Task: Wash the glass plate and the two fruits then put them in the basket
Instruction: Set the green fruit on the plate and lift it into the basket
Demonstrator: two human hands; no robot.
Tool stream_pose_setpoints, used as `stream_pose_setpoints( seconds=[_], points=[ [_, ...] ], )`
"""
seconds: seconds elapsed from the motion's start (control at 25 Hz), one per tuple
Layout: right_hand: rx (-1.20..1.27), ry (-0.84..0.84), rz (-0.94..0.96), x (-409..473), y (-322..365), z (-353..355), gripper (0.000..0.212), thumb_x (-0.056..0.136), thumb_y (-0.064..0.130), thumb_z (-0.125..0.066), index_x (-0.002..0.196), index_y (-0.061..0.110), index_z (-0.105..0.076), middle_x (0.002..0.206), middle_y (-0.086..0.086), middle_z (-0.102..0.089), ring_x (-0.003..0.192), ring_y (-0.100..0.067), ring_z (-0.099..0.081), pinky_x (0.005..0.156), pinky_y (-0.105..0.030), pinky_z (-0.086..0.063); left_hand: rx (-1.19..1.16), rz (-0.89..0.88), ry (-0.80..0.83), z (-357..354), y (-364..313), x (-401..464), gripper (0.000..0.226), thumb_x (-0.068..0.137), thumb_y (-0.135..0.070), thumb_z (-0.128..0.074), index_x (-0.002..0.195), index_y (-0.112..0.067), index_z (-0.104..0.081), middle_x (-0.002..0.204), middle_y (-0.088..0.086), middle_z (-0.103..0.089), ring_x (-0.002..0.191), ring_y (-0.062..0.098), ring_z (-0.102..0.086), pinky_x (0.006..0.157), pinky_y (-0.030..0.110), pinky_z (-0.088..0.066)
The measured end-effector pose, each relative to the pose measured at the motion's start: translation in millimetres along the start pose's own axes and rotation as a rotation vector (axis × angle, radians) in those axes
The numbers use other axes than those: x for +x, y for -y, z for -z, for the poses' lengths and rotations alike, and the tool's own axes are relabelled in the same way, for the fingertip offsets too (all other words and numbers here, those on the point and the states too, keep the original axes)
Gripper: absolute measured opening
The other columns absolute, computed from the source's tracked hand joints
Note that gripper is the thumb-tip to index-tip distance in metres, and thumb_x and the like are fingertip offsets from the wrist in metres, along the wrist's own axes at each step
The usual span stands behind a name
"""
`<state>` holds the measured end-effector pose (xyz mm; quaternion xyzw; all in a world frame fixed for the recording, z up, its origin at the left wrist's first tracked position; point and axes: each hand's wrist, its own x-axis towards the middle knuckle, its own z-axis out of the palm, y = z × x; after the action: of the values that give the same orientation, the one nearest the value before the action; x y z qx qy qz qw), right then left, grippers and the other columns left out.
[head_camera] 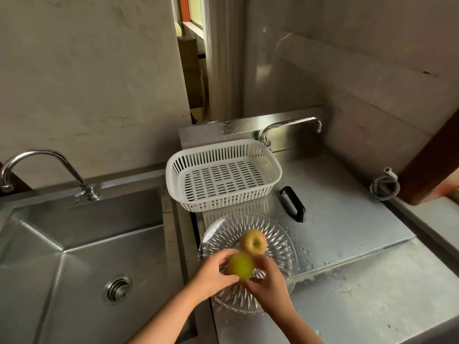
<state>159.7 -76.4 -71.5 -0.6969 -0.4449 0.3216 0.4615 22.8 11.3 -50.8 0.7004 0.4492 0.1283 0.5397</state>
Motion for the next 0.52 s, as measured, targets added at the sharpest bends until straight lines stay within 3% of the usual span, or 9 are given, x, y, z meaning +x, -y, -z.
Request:
stream_pose_setpoints(
  seconds=[0.12, 0.24, 0.36, 0.52],
  points=[
    [0.037, 0.0, -0.024, 1.0, 1.6, 3.2, 0.045, 0.064, 0.016, -0.082, 0.101, 0.022, -0.056, 0.102, 0.003, -0.063, 0.095, -0.007, -0.061, 0.07, -0.014, -0.054, -0.005, 0.013, 0.009, 0.6, -1.4, 2.9, 0.065, 0.07, -0.006, -0.073, 0.128, -0.025, -0.049, 0.129, -0.007, -0.053, 0.12, 0.006, -0.046, 0.095, 0.018, -0.046],
    [0.021, 0.015, -0.02, -0.8, 0.3, 4.6, 0.047, 0.062, 0.016, -0.081, 0.102, 0.017, -0.056, 0.102, 0.001, -0.063, 0.095, -0.01, -0.062, 0.076, -0.022, -0.056, -0.014, 0.041, 0.019, 3.3, -0.7, 2.2, 0.07, 0.069, -0.007, -0.074, 0.13, -0.025, -0.046, 0.129, -0.007, -0.051, 0.121, 0.006, -0.045, 0.103, 0.028, -0.043],
    [0.015, 0.035, -0.022, -2.1, -2.7, 6.6, 0.047, 0.062, 0.012, -0.079, 0.101, 0.02, -0.053, 0.102, -0.001, -0.062, 0.095, -0.012, -0.061, 0.078, -0.027, -0.057, -0.019, 0.048, 0.035, 7.2, -0.9, 1.2, 0.072, 0.069, -0.005, -0.074, 0.131, -0.025, -0.045, 0.127, -0.009, -0.05, 0.121, 0.005, -0.044, 0.098, 0.026, -0.047],
    [0.035, 0.066, -0.051, -0.4, -4.1, 11.7, 0.048, 0.063, 0.01, -0.078, 0.101, 0.022, -0.053, 0.102, -0.002, -0.06, 0.097, -0.011, -0.06, 0.074, -0.019, -0.056, -0.051, 0.05, 0.056, 11.7, -1.6, -2.2, 0.072, 0.07, -0.005, -0.074, 0.132, -0.024, -0.043, 0.124, -0.011, -0.05, 0.119, 0.003, -0.046, 0.077, 0.01, -0.05]
  ],
)
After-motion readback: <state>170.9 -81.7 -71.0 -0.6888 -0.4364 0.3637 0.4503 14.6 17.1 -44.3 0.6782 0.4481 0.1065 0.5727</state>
